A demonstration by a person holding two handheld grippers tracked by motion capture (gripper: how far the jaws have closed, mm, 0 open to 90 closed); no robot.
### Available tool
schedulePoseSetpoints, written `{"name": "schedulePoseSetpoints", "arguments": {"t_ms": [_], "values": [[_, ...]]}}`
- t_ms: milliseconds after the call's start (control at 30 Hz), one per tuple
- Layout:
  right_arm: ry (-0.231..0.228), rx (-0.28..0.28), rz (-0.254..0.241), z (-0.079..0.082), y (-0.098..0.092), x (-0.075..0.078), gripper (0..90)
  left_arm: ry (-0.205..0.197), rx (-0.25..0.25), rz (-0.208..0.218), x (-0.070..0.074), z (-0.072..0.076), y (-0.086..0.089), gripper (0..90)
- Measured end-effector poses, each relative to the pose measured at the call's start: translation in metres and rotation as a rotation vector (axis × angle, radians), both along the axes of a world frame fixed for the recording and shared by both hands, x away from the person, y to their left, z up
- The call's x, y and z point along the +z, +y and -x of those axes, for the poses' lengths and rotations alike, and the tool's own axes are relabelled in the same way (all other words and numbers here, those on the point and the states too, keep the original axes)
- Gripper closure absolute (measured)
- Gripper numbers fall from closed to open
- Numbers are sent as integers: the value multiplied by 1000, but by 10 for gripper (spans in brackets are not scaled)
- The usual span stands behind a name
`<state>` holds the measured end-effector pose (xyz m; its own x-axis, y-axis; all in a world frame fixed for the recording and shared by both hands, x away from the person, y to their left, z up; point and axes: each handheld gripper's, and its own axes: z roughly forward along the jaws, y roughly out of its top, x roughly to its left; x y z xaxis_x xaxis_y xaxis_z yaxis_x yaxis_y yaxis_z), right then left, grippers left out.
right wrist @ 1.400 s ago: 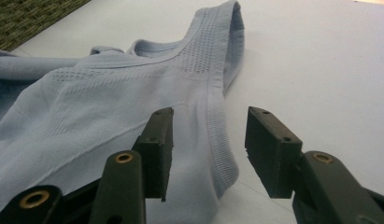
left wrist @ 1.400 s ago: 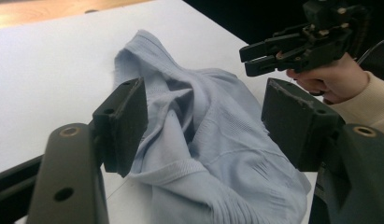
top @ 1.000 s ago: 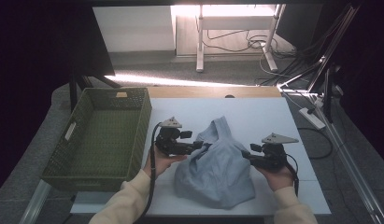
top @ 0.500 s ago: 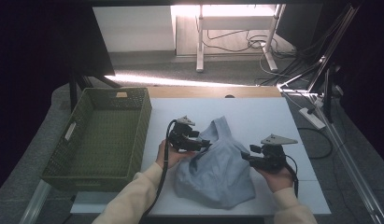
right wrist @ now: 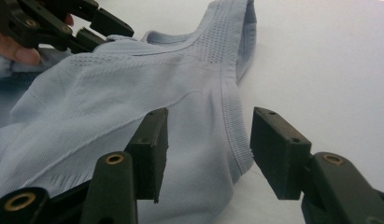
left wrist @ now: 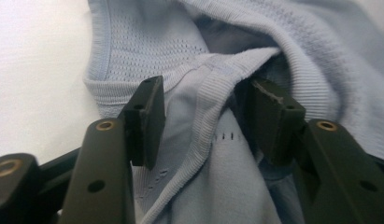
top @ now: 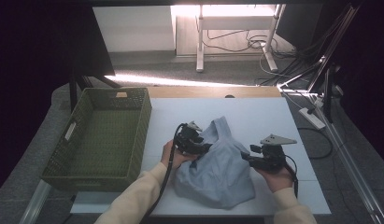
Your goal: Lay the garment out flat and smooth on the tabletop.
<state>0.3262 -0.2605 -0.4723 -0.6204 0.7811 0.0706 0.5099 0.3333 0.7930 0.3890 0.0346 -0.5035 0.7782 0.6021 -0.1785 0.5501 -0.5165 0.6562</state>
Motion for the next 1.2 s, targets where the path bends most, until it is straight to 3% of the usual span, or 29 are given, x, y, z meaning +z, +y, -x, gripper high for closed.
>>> {"name": "schedulePoseSetpoints", "arguments": {"t_ms": [133,267,667,1000,1200], "values": [[-1,-3,2,0,0,0,472,-23,3,-7,0,1,-1,689],[-1,-4,5,0,0,0,472,-41,16,39,2,0,6,828],[10,2,15,-1,2,-3,465,-10,82,194,15,-10,39,825],[14,2,22,-2,1,-3,464,17,103,202,10,-16,43,750],[15,4,27,-2,1,-4,464,-28,120,214,16,-16,43,772]]}}
